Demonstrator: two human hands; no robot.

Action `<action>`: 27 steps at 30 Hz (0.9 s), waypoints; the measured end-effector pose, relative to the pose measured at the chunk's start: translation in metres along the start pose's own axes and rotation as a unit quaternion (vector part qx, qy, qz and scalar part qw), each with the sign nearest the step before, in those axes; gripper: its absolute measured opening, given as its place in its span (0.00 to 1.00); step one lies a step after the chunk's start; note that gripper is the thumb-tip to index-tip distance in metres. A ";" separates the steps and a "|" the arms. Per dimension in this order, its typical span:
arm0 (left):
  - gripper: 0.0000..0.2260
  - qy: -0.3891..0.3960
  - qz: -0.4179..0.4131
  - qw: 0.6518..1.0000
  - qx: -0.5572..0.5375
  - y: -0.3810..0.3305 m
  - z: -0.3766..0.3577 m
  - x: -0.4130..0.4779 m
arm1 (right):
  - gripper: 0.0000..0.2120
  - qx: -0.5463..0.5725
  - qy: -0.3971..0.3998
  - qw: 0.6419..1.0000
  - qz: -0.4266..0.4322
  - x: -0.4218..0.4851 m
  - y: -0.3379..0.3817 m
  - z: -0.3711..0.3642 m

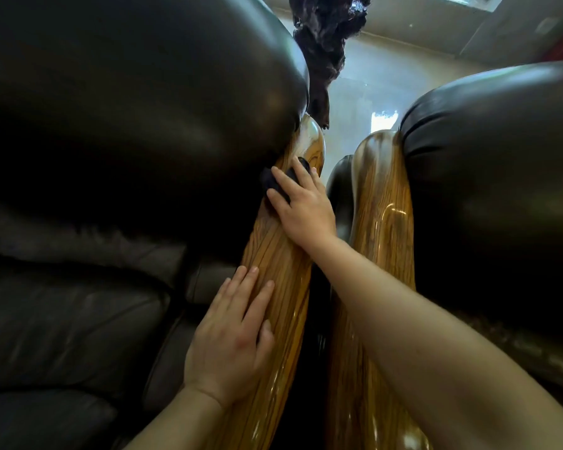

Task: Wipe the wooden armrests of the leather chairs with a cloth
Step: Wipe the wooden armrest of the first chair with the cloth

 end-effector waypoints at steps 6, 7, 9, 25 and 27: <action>0.25 0.006 -0.002 1.000 -0.002 0.000 -0.002 0.000 | 0.20 0.002 -0.022 0.988 0.152 -0.097 0.008 -0.005; 0.25 0.007 -0.003 1.000 -0.001 0.000 -0.002 -0.001 | 0.21 0.002 -0.018 0.990 0.143 -0.083 0.005 -0.004; 0.25 0.008 -0.004 1.000 -0.004 -0.001 -0.002 -0.002 | 0.22 -0.005 -0.014 0.997 0.073 -0.037 0.000 0.000; 0.24 0.004 -0.009 1.000 -0.005 0.001 -0.003 -0.001 | 0.24 -0.043 -0.029 0.992 0.114 -0.060 0.009 -0.003; 0.25 0.003 -0.017 1.000 -0.010 0.000 -0.003 -0.001 | 0.27 -0.020 -0.021 0.999 0.035 -0.020 0.000 -0.003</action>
Point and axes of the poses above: each hand's wrist, its own x-axis towards the middle knuckle, its own z-axis out of the back of the hand, y = z × x, the point moved 7 cm from there along x, towards the middle knuckle, and after that the axes turned 14 degrees about -x, right-handed, at the moved point
